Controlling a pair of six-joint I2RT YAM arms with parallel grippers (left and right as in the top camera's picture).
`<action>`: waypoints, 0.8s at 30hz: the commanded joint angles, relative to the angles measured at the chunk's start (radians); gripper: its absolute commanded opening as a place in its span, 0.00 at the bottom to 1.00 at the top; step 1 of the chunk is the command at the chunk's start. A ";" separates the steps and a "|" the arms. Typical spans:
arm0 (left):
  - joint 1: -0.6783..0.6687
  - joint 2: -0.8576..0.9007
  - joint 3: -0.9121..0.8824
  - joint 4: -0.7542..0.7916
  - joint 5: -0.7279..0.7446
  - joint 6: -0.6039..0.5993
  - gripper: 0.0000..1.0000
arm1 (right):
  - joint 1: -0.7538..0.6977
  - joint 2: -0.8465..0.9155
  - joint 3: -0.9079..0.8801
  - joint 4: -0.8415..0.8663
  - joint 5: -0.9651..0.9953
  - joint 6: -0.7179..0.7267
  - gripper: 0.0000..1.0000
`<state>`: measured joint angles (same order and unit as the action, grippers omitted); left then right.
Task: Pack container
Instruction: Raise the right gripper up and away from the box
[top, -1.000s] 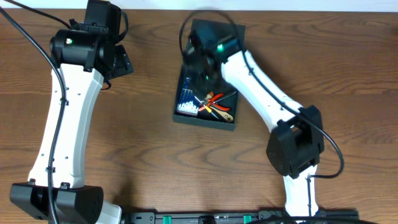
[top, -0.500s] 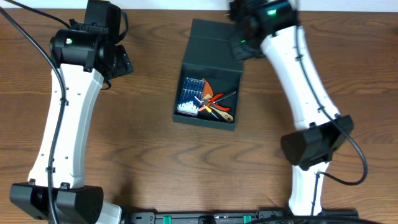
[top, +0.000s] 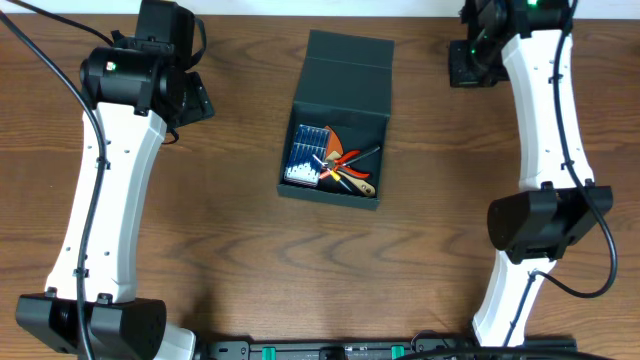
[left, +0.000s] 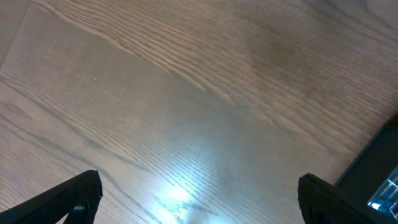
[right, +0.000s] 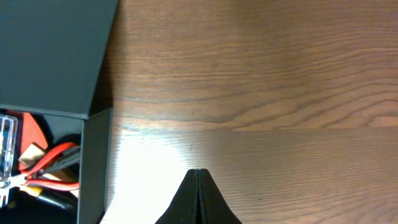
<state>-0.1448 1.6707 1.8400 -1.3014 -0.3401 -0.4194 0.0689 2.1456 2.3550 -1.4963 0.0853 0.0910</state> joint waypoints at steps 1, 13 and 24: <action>0.004 0.003 0.002 0.004 -0.009 -0.009 0.98 | -0.019 -0.014 0.018 0.011 -0.007 -0.018 0.01; 0.004 0.004 -0.004 0.101 -0.003 0.008 0.06 | -0.030 -0.014 0.018 -0.003 -0.070 -0.017 0.01; 0.016 0.047 -0.010 0.381 0.710 0.447 0.06 | -0.040 -0.014 0.018 0.031 -0.288 -0.080 0.01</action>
<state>-0.1436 1.6791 1.8374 -0.9272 0.0921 -0.1284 0.0479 2.1456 2.3550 -1.4685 -0.0780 0.0647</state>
